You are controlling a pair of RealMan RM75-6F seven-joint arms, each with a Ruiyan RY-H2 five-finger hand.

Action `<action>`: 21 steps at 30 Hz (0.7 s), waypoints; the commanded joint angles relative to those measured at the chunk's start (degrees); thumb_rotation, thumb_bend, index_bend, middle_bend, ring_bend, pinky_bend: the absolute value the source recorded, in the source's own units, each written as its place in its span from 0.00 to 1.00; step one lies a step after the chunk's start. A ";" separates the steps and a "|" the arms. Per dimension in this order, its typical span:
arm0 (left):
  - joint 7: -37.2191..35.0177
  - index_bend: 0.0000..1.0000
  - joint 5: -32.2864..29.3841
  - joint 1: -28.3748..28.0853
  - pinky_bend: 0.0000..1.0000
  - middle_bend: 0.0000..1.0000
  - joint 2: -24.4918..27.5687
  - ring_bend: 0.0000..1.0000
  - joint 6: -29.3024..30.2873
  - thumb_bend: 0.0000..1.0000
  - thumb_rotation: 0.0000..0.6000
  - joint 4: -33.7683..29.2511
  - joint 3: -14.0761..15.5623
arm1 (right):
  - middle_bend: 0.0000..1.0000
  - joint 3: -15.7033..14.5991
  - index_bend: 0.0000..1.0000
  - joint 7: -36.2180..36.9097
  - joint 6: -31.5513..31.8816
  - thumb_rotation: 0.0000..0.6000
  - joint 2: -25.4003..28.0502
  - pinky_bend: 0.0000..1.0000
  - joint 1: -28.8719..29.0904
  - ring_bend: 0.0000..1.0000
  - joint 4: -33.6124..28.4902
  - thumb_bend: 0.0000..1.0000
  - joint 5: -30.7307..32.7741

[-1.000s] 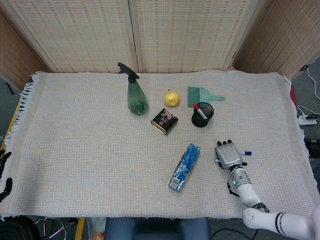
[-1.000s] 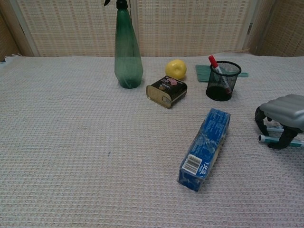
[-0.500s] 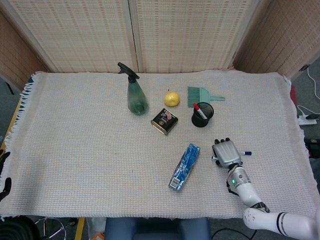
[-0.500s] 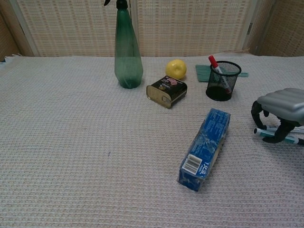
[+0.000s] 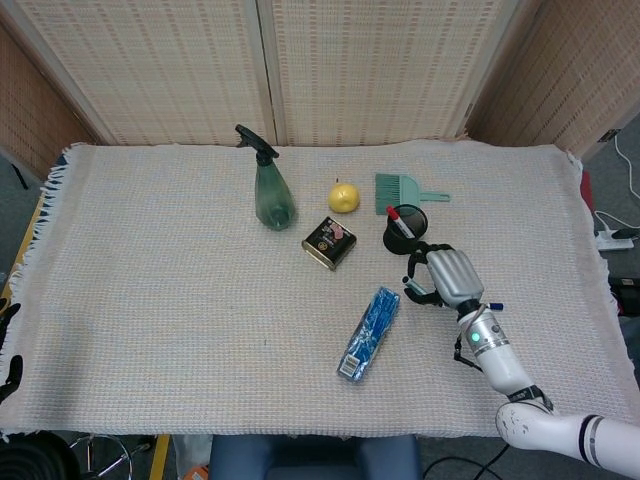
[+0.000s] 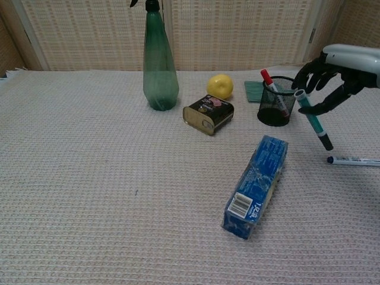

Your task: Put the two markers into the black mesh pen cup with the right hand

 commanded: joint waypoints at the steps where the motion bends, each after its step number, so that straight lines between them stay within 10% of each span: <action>1: 0.08 0.10 0.04 0.04 0.10 0.00 0.02 0.00 0.07 0.50 1.00 -0.06 0.02 | 0.28 7.21 0.63 20.03 -3.35 1.00 6.38 0.28 -1.52 0.30 -2.55 0.27 -5.30; 11: 0.50 0.10 -0.38 -0.06 0.10 0.00 -0.11 0.00 -0.20 0.50 1.00 -0.06 -0.07 | 0.28 13.14 0.64 47.34 -14.47 1.00 7.08 0.28 2.33 0.30 9.57 0.28 -7.69; 21: -0.48 0.10 -2.25 -0.18 0.10 0.00 -0.13 0.00 -1.04 0.50 1.00 0.73 -0.66 | 0.28 12.80 0.66 52.26 -19.46 1.00 0.76 0.28 8.57 0.30 24.26 0.30 -8.81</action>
